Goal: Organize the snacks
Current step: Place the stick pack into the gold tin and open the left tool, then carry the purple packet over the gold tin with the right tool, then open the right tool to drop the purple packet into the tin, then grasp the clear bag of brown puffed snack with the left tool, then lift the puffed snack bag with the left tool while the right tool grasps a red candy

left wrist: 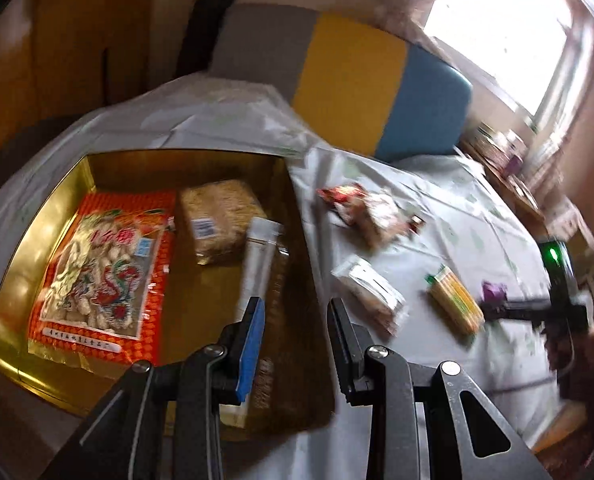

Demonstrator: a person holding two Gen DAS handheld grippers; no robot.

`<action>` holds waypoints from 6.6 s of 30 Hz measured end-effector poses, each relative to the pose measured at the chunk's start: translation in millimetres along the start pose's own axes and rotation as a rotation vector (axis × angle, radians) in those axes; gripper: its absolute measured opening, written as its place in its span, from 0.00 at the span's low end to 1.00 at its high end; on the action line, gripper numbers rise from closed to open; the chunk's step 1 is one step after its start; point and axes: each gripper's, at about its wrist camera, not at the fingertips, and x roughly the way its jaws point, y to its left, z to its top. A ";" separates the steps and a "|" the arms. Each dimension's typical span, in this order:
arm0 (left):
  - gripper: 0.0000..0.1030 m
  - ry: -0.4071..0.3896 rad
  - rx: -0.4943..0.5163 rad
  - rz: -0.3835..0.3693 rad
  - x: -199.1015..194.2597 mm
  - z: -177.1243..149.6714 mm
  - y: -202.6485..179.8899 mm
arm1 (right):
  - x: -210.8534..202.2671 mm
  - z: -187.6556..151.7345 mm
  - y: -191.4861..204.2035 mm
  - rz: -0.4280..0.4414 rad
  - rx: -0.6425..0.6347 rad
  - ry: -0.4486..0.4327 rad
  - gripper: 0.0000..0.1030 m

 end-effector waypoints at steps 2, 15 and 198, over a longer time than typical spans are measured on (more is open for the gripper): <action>0.31 0.002 0.057 -0.025 -3.6 -6.8 -14.1 | -0.6 -0.3 1.2 -0.005 -0.007 -0.004 0.39; 0.31 0.113 0.260 -0.145 6.8 -59.0 -72.0 | -5.5 -4.7 11.6 -0.028 -0.039 -0.021 0.38; 0.59 0.038 0.399 0.001 48.9 -86.1 -81.9 | 16.9 129.2 84.4 0.152 0.219 -0.078 0.15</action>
